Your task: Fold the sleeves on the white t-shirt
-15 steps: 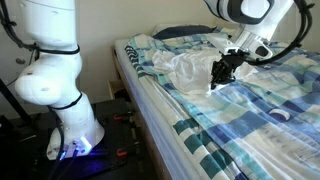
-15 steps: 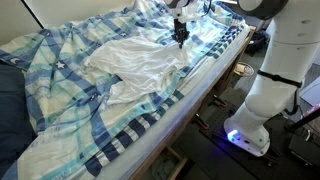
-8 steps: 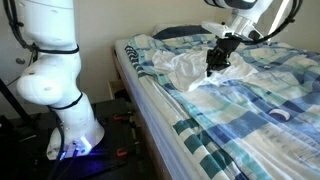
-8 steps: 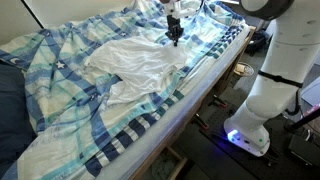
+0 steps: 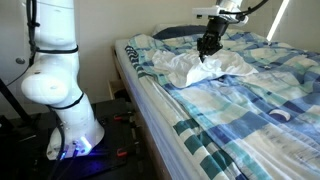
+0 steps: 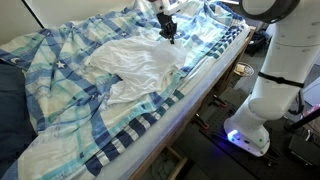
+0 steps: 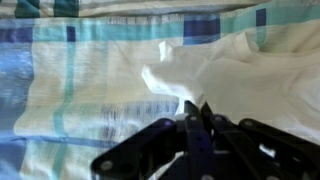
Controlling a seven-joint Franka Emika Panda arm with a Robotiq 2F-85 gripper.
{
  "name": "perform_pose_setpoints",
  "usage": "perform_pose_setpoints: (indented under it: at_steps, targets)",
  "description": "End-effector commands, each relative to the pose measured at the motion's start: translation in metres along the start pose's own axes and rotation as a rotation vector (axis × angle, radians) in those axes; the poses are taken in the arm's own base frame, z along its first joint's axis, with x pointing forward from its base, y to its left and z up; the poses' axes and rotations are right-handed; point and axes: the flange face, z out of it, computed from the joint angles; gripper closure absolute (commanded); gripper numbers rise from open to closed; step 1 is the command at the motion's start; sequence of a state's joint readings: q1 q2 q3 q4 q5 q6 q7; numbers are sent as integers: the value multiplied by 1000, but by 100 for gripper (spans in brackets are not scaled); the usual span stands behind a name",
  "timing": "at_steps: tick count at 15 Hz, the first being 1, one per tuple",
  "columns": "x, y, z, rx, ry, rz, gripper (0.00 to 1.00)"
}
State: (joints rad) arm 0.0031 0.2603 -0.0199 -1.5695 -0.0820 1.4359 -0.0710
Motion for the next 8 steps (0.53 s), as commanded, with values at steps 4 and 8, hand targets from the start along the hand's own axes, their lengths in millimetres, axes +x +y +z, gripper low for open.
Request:
perform_pose_setpoints:
  at_steps: [4, 8]
  targets:
    - [-1, -24, -5, -103, -89, -29, 99]
    - [12, -52, 12, -167, -135, -94, 99]
